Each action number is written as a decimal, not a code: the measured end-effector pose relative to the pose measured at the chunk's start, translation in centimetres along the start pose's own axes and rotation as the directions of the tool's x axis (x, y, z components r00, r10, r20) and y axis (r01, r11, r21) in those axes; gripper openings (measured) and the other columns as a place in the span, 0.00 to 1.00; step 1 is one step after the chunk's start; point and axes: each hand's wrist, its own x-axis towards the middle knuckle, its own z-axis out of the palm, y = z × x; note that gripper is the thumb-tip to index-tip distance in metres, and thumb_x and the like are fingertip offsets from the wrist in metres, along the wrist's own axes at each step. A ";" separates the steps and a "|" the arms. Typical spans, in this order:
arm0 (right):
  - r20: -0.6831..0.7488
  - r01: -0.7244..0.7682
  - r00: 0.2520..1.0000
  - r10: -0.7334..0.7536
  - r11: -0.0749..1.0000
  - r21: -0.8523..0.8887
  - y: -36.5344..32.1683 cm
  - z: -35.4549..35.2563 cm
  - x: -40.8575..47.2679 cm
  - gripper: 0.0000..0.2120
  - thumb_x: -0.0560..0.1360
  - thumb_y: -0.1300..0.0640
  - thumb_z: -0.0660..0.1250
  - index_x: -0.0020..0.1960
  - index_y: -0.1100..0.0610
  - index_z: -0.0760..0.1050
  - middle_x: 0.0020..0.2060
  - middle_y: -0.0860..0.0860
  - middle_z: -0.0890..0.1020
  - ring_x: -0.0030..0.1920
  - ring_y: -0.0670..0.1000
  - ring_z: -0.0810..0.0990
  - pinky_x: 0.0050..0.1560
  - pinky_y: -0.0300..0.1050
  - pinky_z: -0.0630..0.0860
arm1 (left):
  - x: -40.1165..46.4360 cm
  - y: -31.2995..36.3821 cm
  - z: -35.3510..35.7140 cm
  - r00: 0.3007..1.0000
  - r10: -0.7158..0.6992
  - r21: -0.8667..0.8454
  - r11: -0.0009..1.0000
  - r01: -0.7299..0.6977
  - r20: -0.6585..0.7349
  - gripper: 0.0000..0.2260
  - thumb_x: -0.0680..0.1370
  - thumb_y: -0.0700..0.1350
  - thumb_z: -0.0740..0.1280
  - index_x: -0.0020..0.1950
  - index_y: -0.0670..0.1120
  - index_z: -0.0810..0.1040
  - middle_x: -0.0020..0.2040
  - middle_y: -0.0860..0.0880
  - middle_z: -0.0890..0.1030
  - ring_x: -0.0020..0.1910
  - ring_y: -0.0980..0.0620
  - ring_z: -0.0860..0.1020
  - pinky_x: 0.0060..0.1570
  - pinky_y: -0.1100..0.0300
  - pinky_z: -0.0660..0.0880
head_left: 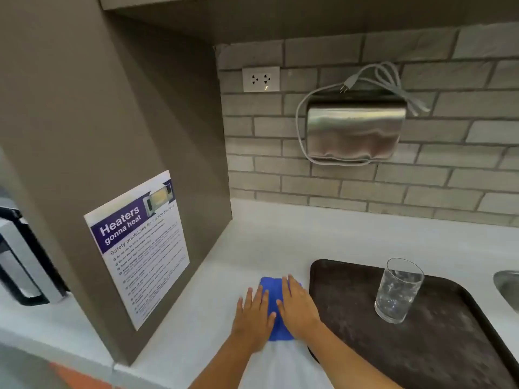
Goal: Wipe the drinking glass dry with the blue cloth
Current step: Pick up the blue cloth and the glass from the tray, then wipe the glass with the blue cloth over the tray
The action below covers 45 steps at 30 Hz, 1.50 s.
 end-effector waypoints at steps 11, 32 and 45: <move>0.071 -0.290 0.954 0.291 0.957 -0.022 -2.5 3.3 1.7 0.32 0.81 0.40 0.46 0.78 0.52 0.40 0.78 0.60 0.50 0.77 0.58 0.51 0.72 0.56 0.59 | 1.4 -1.8 2.1 0.978 0.037 0.066 0.997 -0.051 0.205 0.30 0.85 0.56 0.47 0.83 0.44 0.42 0.84 0.47 0.43 0.83 0.44 0.41 0.79 0.44 0.40; -0.523 -0.101 0.764 0.378 0.870 0.483 0.0 -2.7 -7.9 0.17 0.75 0.50 0.61 0.64 0.49 0.73 0.47 0.46 0.74 0.46 0.43 0.67 0.46 0.30 0.68 | 0.8 6.5 -0.9 0.958 -0.127 -0.877 0.445 -0.178 -0.259 0.07 0.81 0.35 0.62 0.46 0.44 0.74 0.43 0.46 0.80 0.42 0.48 0.76 0.43 0.61 0.71; -0.530 -0.270 0.481 0.699 0.693 0.669 16.0 -5.0 -15.5 0.18 0.67 0.80 0.69 0.56 0.73 0.77 0.51 0.70 0.77 0.49 0.67 0.75 0.52 0.52 0.74 | 5.3 23.7 -0.6 0.945 0.325 -0.875 0.444 -0.194 -0.045 0.27 0.74 0.43 0.75 0.65 0.54 0.62 0.58 0.61 0.73 0.54 0.67 0.74 0.50 0.77 0.73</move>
